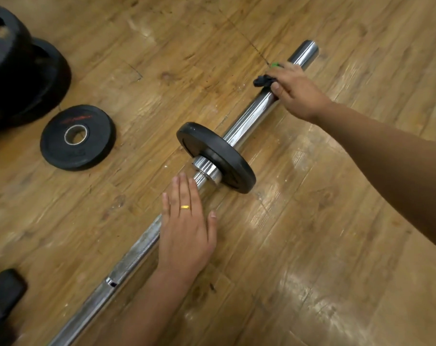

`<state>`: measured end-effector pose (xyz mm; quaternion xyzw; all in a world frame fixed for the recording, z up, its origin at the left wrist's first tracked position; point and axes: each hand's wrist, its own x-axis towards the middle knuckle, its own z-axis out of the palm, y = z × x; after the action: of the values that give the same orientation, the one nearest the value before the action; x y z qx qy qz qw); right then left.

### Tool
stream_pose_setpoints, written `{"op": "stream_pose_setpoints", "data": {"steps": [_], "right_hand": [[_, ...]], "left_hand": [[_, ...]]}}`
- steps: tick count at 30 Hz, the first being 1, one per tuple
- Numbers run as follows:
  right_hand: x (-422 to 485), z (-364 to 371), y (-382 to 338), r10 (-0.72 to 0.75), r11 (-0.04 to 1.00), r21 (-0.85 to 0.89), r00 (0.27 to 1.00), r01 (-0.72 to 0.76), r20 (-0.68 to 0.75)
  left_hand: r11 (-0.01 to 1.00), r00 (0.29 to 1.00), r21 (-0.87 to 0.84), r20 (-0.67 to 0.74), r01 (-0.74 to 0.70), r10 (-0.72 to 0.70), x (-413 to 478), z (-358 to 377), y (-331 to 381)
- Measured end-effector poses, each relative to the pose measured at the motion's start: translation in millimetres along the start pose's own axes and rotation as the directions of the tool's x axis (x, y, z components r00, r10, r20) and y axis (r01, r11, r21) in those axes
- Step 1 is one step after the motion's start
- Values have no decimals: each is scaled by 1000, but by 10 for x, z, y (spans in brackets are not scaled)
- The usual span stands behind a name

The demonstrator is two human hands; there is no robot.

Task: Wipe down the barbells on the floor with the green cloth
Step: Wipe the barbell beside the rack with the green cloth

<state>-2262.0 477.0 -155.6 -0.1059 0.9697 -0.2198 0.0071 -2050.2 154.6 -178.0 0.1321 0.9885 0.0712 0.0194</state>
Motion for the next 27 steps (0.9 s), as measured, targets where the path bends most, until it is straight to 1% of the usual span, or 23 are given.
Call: {"op": "stream_pose_setpoints", "data": {"steps": [2,4,6,7,8,10,12,15,16,17,19,20,21,22,23,25,26,27], "right_hand": [[12,42,-100,-15,1000,7,1000,15,2],[-62,115,-189,-120,993,-4,992,120,44],[-57,46,-166,-243,967,-40,960,251,142],[17,-12,-119,-238,966,-67,957,252,162],[111,-66,-62,-190,975,-83,970,204,151],[312,-144,60,-63,993,-98,995,71,80],[476,-191,117,38,994,-107,997,-32,61],[536,-187,-91,95,989,-118,993,-87,66],[504,-148,-221,69,990,-128,993,-57,91],[445,-66,-347,-8,992,-122,992,23,122],[312,140,-527,-202,974,-63,962,217,186],[289,194,-554,-254,961,-53,945,270,206],[305,179,-524,-260,957,-76,945,280,199],[358,126,-467,-229,962,-110,959,249,167],[421,60,-388,-162,975,-129,978,179,133],[496,-27,-361,-24,993,-114,996,33,82],[514,0,-439,-6,995,-102,997,14,76],[523,76,-541,-30,993,-108,995,40,96]], "left_hand": [[999,1000,52,4,-9,9,3,33,-40],[996,999,83,8,-33,32,48,53,-105],[996,1000,83,5,-28,28,100,68,-151],[997,1000,81,3,-21,21,120,76,-165],[997,1000,80,-2,-16,16,139,85,-178],[997,1000,74,-8,0,0,165,84,-215],[999,1000,43,-6,22,-22,209,70,-247],[999,1000,45,7,29,-29,265,35,-285],[998,1000,51,8,29,-30,282,26,-305],[998,999,57,14,30,-30,294,13,-328],[998,999,58,9,38,-39,323,13,-376],[998,999,52,-3,45,-45,343,18,-399],[998,999,49,-8,45,-45,359,21,-407],[998,999,50,-12,44,-43,382,22,-418],[998,999,51,-15,43,-43,401,18,-440],[997,999,53,-12,47,-46,427,-5,-485],[997,999,58,-4,48,-48,446,-16,-519],[997,999,63,1,54,-54,468,-35,-553]]}}
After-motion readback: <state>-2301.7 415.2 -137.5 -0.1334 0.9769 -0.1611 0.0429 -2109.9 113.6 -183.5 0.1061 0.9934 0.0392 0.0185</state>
